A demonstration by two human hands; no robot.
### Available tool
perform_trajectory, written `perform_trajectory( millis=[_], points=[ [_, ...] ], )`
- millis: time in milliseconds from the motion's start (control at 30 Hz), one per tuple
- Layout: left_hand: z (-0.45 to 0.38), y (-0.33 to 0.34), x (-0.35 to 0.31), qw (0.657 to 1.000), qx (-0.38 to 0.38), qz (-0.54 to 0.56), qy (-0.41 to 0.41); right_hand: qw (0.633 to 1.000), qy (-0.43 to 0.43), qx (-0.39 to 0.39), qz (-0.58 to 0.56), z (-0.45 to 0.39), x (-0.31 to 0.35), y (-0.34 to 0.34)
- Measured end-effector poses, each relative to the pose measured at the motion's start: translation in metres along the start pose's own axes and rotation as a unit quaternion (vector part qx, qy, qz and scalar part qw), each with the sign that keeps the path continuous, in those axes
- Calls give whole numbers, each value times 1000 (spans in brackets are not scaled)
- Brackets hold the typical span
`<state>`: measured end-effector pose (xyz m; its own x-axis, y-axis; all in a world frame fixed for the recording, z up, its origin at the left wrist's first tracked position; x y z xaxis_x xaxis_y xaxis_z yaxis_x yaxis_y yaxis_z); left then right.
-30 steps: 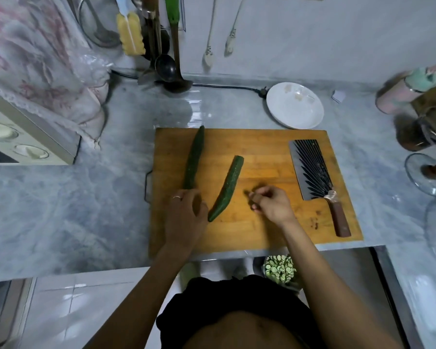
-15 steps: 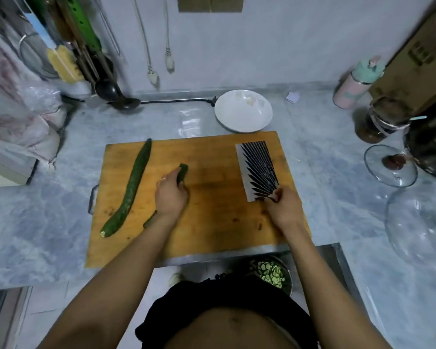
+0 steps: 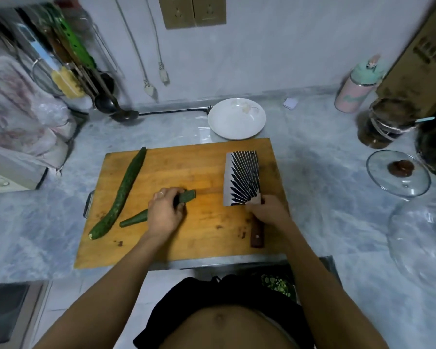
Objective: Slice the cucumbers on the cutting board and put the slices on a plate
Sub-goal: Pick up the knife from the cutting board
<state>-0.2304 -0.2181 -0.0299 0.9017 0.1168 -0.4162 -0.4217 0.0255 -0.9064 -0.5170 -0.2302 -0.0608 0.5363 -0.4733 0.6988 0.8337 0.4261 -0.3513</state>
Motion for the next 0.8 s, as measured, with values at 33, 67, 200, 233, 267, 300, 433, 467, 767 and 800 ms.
perform_trajectory(
  millis=[33,67,200,233,267,300,433,467,767,800],
  points=[
    [1,2,-1,1000,3,-1,-5,1000,-8,16,-12,0,2,4],
    [2,5,-1,1000,7,7,-9,999,-15,23,-44,-1,3,7],
    [9,12,-2,999,5,41,-20,968,-21,50,-247,1,0,12],
    [10,12,-3,999,-1,44,-21,957,-8,72,-282,2,0,17],
    [11,12,-3,999,-8,47,-22,945,7,96,-312,2,-1,22],
    [13,12,-3,999,-12,48,-23,934,20,116,-337,1,-2,26],
    [18,16,2,999,-24,31,-13,926,19,130,-354,-1,3,33],
    [19,17,2,999,-24,28,-8,945,-6,104,-310,-1,6,28],
    [28,16,-12,996,-33,-29,80,954,-219,-13,202,8,71,32],
    [28,17,-12,995,-36,-40,89,948,-220,-13,228,9,71,38]
  ],
)
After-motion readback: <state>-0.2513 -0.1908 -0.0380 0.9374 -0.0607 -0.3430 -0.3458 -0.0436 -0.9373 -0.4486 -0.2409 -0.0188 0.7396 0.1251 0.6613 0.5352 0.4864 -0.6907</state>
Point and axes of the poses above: each hand's wrist, its own z-axis away from the middle knuckle, its own y-axis out of the palm, x = y × z, the point moved 10 cm from there along -z, towards the middle knuckle, and after that the axes turned 6 degrees about x, right-handed, at the moved point
